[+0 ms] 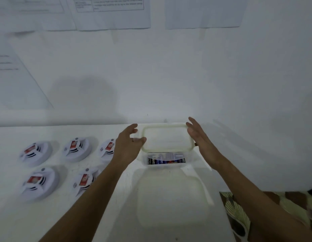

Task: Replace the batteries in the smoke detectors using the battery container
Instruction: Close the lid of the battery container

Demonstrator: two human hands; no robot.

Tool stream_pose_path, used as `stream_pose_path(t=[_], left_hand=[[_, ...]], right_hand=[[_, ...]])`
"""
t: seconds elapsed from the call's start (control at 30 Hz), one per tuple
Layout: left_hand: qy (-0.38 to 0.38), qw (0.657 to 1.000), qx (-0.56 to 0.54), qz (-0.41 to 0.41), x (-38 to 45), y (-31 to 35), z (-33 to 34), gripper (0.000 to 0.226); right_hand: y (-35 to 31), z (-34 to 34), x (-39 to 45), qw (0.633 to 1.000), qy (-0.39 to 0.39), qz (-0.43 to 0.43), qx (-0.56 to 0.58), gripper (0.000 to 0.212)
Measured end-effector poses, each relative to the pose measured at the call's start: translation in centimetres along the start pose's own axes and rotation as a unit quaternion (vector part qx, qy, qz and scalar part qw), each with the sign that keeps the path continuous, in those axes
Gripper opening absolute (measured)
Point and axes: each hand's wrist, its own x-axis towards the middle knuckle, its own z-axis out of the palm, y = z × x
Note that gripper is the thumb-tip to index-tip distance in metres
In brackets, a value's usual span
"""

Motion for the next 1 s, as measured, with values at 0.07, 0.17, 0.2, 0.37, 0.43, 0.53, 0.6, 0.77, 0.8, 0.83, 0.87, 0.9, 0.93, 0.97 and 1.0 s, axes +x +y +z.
stream_pose_path(t=[0.07, 0.17, 0.2, 0.37, 0.43, 0.53, 0.6, 0.77, 0.8, 0.83, 0.87, 0.9, 0.93, 0.97, 1.0], left_hand=[[0.003, 1.0, 0.011, -0.003, -1.0, -0.4, 0.3, 0.058], [0.001, 0.999, 0.033, -0.009, -2.2, -0.6, 0.7, 0.062], [-0.002, 0.999, 0.043, -0.009, -2.6, -0.6, 0.9, 0.063], [-0.034, 0.996, 0.079, -0.016, -3.7, -0.8, 1.5, 0.067], [-0.039, 0.994, 0.097, -0.014, -3.8, -0.9, 1.7, 0.066], [-0.067, 0.99, 0.126, -0.017, -3.6, -1.2, 1.7, 0.068], [-0.091, 0.989, 0.118, -0.02, -3.5, -1.5, 1.5, 0.074], [-0.111, 0.993, 0.021, -0.034, -3.3, -2.1, 1.2, 0.087], [-0.114, 0.993, 0.01, -0.039, -3.1, -2.1, 1.2, 0.088], [-0.118, 0.992, 0.002, -0.042, -3.0, -2.2, 1.3, 0.089], [-0.121, 0.992, -0.002, -0.045, -2.9, -2.2, 1.4, 0.09], [-0.122, 0.991, -0.006, -0.048, -2.9, -2.2, 1.5, 0.092], [-0.121, 0.991, -0.01, -0.05, -2.9, -2.3, 1.6, 0.093], [-0.121, 0.991, -0.013, -0.051, -2.9, -2.5, 1.6, 0.094], [-0.12, 0.992, -0.011, -0.048, -2.9, -2.6, 1.6, 0.095]], right_hand=[[0.5, 0.2, -0.5, 1.0, -0.007, 0.007, -0.016, 0.062], [1.2, 0.4, -1.2, 1.0, -0.004, 0.024, -0.011, 0.073], [1.5, 0.4, -1.4, 1.0, 0.0, 0.027, -0.008, 0.074], [2.1, 0.5, -2.5, 0.999, 0.011, 0.038, -0.032, 0.074], [2.2, 0.7, -2.8, 0.999, 0.005, 0.034, -0.04, 0.083], [2.4, 1.0, -3.0, 0.999, -0.015, 0.039, 0.007, 0.072], [2.7, 1.1, -2.9, 0.997, -0.025, 0.049, 0.055, 0.065], [2.7, 1.6, -3.2, 0.989, -0.015, 0.025, 0.148, 0.089], [2.7, 1.5, -3.2, 0.986, -0.014, 0.029, 0.164, 0.112], [2.6, 1.4, -3.1, 0.983, -0.017, 0.035, 0.182, 0.128], [2.6, 1.4, -3.1, 0.98, -0.019, 0.035, 0.195, 0.128], [2.7, 1.5, -3.0, 0.979, -0.013, 0.027, 0.204, 0.11], [2.9, 1.6, -3.0, 0.975, -0.004, 0.021, 0.223, 0.084], [3.0, 1.8, -3.1, 0.971, 0.001, 0.021, 0.239, 0.067], [3.2, 1.9, -3.1, 0.968, 0.006, 0.023, 0.25, 0.062]])
